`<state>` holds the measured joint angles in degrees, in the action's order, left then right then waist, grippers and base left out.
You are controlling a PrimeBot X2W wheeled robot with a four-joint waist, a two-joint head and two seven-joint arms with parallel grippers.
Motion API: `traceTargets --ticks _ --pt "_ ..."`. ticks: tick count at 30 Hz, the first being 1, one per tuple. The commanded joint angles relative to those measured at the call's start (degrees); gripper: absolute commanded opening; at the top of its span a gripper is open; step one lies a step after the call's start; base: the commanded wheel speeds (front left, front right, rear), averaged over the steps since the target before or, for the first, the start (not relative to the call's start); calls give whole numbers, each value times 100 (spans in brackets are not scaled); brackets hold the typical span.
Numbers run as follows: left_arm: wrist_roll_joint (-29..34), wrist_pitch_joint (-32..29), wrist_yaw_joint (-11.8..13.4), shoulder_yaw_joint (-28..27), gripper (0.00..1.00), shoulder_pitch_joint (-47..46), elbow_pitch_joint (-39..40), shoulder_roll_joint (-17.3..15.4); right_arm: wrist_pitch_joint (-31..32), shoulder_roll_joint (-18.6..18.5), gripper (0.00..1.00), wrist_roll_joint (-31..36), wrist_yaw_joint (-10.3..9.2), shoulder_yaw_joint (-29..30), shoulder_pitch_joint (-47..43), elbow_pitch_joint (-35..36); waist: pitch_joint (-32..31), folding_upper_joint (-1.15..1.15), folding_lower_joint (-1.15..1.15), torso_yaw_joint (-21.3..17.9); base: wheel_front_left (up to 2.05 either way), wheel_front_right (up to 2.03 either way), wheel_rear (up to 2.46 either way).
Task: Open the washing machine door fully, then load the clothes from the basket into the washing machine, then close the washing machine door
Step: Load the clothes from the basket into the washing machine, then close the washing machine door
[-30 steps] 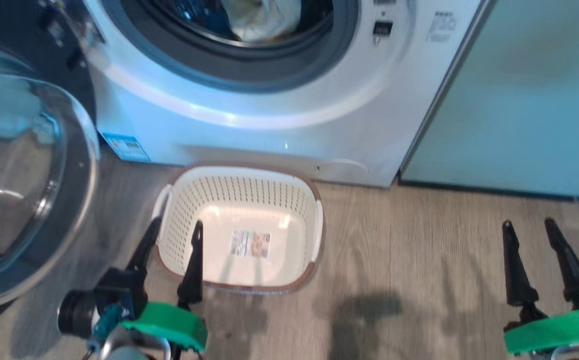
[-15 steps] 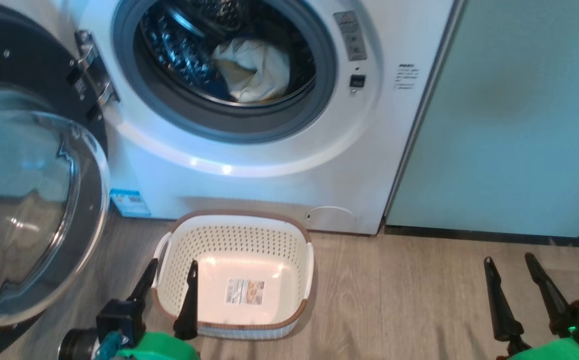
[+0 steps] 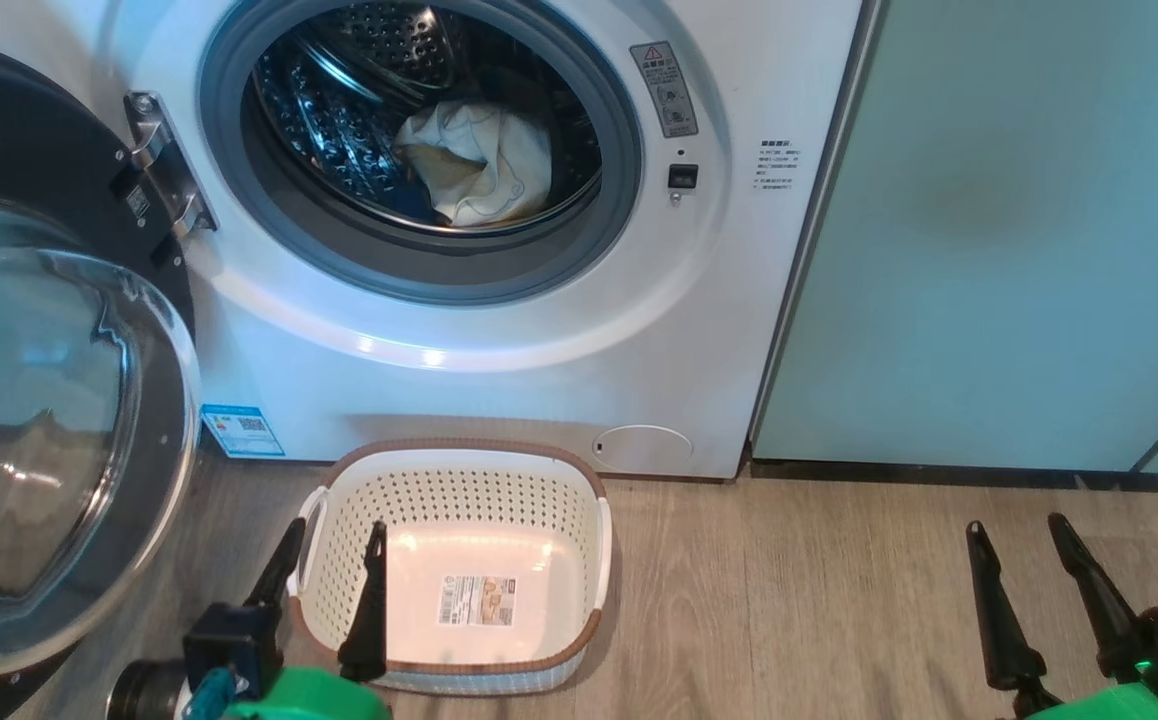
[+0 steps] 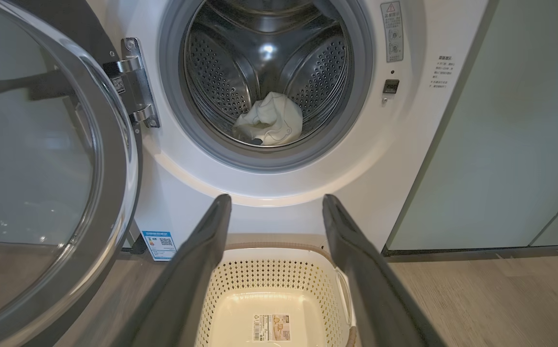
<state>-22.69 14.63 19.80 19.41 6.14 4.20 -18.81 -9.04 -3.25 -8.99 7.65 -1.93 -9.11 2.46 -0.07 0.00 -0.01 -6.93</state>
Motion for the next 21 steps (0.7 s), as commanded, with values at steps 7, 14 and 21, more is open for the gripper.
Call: traceTargets --ticks 7,14,21 --pt "125 37 -58 -293 100 -148 104 13 0 -37 100 37 -16 -102 154 227 20 0 1 8 0 0 0" --pt "196 37 -73 -309 100 -163 71 35 -2 -29 100 34 -16 -100 155 217 30 0 1 5 0 0 0" --pt "304 37 -16 -342 100 -193 61 55 -7 -23 100 33 -16 -93 155 212 27 0 1 12 -38 38 0"
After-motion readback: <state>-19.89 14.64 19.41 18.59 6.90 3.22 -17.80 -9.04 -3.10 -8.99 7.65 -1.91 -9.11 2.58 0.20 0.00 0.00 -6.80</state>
